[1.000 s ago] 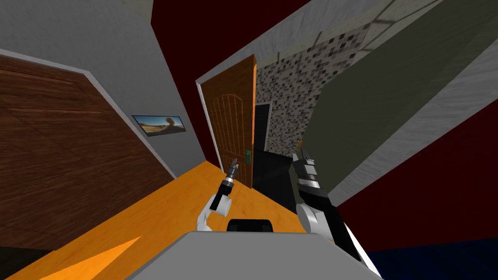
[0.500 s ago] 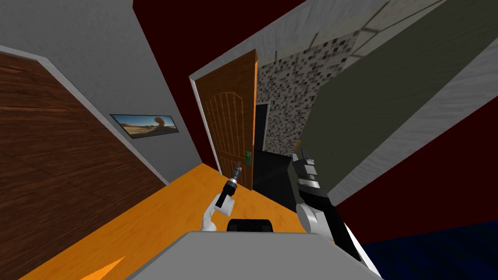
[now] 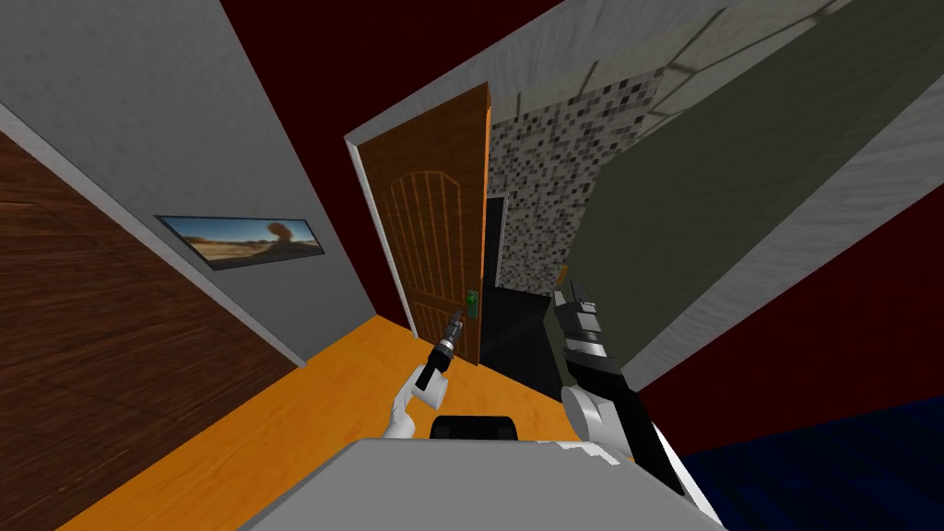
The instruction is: Push the door open
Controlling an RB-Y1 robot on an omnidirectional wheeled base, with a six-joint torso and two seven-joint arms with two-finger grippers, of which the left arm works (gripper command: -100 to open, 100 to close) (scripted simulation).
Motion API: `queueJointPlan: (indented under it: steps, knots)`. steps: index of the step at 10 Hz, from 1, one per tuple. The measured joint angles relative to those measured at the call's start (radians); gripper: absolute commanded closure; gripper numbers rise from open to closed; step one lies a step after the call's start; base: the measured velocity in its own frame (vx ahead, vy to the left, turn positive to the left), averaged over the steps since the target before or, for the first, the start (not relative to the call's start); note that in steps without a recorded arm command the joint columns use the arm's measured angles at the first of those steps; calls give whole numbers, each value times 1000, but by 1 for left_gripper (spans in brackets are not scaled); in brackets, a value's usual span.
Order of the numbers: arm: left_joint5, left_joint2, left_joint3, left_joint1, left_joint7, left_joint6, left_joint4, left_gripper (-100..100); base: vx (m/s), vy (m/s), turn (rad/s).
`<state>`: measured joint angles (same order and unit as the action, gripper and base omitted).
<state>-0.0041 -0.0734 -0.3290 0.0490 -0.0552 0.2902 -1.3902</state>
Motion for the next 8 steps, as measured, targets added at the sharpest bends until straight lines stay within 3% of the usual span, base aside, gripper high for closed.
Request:
queueJointPlan:
  steps: [2,8]
  knots:
    - [-3,3,-11,-4,-3,-10,17,-100,97,9,-29]
    - [-1,11,11,-27,1,9,65,-100,187,-70,-27]
